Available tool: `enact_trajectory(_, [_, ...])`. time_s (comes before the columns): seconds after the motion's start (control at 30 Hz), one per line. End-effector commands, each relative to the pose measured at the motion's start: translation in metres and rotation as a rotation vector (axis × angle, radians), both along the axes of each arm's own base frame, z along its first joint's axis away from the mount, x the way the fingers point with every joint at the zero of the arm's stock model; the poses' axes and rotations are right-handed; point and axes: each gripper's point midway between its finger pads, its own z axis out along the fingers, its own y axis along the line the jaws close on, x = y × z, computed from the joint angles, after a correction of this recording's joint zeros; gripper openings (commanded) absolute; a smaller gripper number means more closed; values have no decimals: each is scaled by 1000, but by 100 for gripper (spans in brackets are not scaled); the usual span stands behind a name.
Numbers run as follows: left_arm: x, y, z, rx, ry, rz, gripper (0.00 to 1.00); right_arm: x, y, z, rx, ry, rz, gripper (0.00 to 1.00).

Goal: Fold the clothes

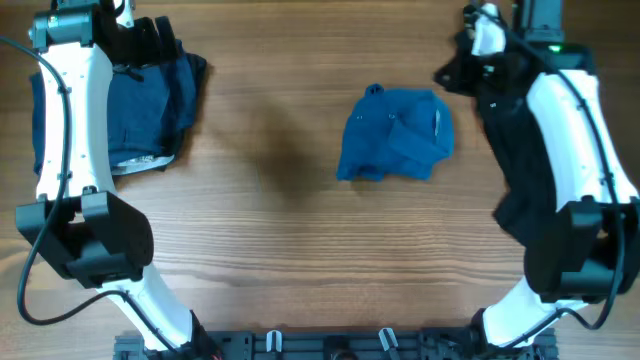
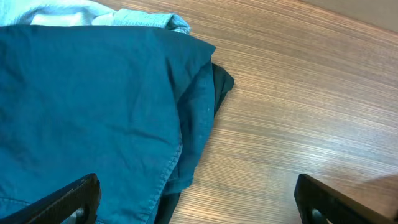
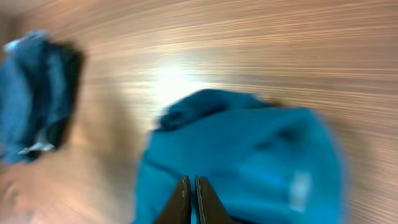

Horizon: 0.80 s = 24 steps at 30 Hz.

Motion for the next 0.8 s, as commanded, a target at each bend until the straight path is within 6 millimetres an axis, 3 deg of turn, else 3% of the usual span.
enact_trajectory(0.0, [3,-2,-4,-20,3,8,100,0,57,-29,40,-41,129,4])
enact_trajectory(0.1, [3,-2,-4,-20,3,8,100,7,56,-77,-195,-90,73,4])
enact_trajectory(0.2, [3,-2,-4,-20,3,8,100,-9,49,-120,-316,-50,-7,4])
enact_trajectory(0.3, [3,-2,-4,-20,3,8,100,-23,35,-163,-350,-30,-79,4])
enact_trajectory(0.4, [3,-2,-4,-20,3,8,100,-21,29,-198,-361,-40,-99,4])
enact_trajectory(0.5, [3,-2,-4,-23,3,6,100,-21,38,-214,-316,-23,-72,4])
enact_trajectory(0.57, [3,-3,-4,-23,4,6,100,-22,49,-207,-250,-14,-58,4])
enact_trajectory(0.6, [2,-3,-4,-23,5,6,100,-18,55,-194,-219,-24,-52,4])
enact_trajectory(0.67, [1,-3,-4,-24,10,6,100,-11,61,-158,-166,-55,-48,4])
enact_trajectory(0.7, [1,-3,-5,-24,11,6,100,-6,63,-125,-135,-88,-45,8])
enact_trajectory(0.73, [1,-3,-5,-24,12,6,100,-4,61,-104,-121,-110,-48,20])
enact_trajectory(0.77, [1,-3,-5,-26,14,5,100,-1,56,-79,-114,-135,-61,40])
